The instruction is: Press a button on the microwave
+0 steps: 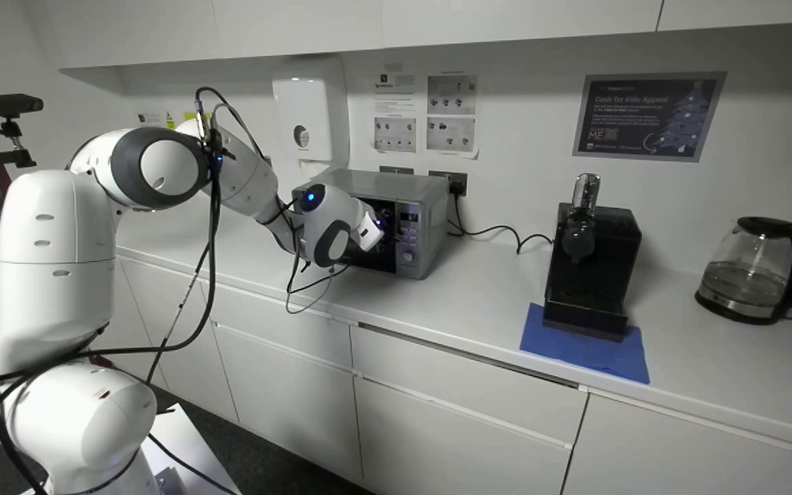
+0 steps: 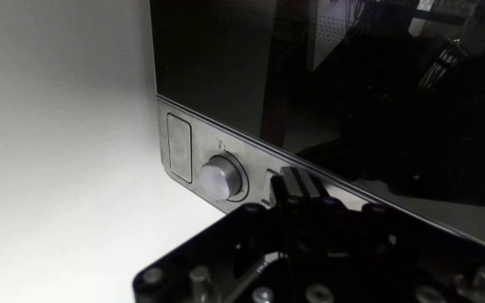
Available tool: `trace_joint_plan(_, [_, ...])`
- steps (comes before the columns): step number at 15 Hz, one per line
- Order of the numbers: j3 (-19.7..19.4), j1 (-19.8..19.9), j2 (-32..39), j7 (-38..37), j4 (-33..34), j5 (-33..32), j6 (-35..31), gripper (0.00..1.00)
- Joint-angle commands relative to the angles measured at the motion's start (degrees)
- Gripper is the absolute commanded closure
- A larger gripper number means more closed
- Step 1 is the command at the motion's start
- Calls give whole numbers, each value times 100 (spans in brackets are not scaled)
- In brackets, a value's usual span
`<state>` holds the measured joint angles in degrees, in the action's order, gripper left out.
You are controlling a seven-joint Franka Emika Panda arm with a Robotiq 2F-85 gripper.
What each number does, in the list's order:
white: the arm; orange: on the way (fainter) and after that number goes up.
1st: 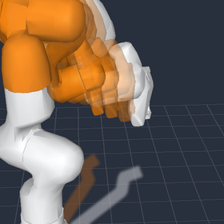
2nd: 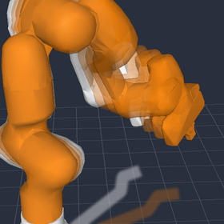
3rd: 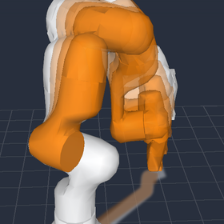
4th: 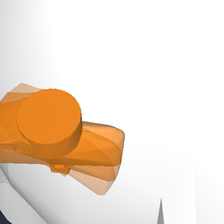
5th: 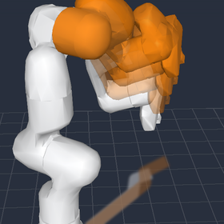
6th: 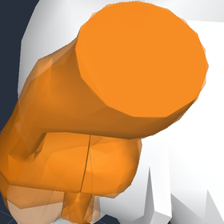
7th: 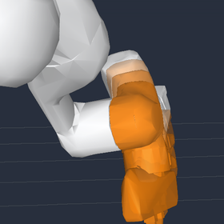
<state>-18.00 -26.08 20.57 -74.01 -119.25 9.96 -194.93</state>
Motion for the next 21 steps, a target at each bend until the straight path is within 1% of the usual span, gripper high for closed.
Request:
trace_joint_plan(1, [-249, -175, 127, 37, 183, 106, -185, 100])
trace_joint_plan(13, [-581, -281, 231, -20, 354, 147, -67, 100])
trace_joint_plan(18, [-471, -286, -236, 105, -120, -82, -53, 100])
trace_joint_plan(21, [-401, -310, -389, 93, -256, -139, -38, 100])
